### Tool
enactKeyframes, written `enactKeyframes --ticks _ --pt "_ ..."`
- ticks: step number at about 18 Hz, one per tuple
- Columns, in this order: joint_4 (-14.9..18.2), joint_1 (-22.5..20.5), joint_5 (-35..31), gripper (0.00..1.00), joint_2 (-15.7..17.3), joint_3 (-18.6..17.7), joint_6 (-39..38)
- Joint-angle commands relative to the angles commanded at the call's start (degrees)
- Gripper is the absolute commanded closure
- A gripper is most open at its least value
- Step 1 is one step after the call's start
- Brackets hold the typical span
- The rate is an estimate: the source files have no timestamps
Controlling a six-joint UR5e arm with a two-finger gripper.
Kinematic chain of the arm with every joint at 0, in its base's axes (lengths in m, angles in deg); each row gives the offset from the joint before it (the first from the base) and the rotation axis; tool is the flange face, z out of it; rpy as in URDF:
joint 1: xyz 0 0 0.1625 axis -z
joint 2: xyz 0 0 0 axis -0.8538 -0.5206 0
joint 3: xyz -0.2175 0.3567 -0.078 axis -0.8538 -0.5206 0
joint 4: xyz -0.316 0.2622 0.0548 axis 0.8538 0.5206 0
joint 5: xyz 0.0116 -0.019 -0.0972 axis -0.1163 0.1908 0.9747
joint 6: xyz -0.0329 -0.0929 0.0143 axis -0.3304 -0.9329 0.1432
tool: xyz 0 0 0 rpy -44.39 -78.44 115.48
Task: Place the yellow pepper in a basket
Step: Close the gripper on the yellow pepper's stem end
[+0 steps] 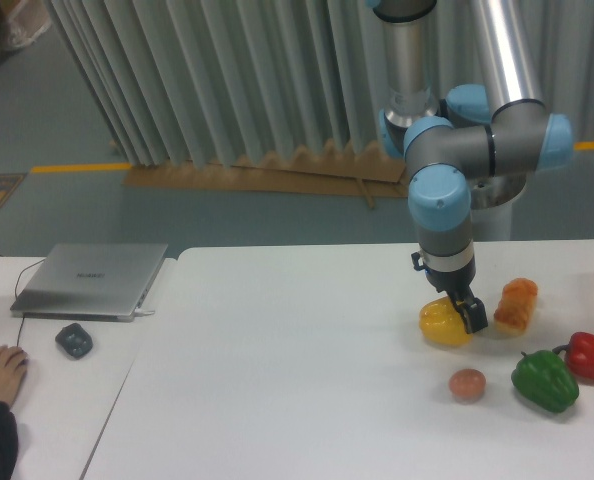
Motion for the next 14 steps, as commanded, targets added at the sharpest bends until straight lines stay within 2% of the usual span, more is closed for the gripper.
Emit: enactKeyframes --ticks 4,14 --pt "-0.2 0.9 -0.6 0.00 0.4 -1.0 0.3" --pt "-0.4 2.5 -3.7 0.00 -1.0 -1.1 0.0"
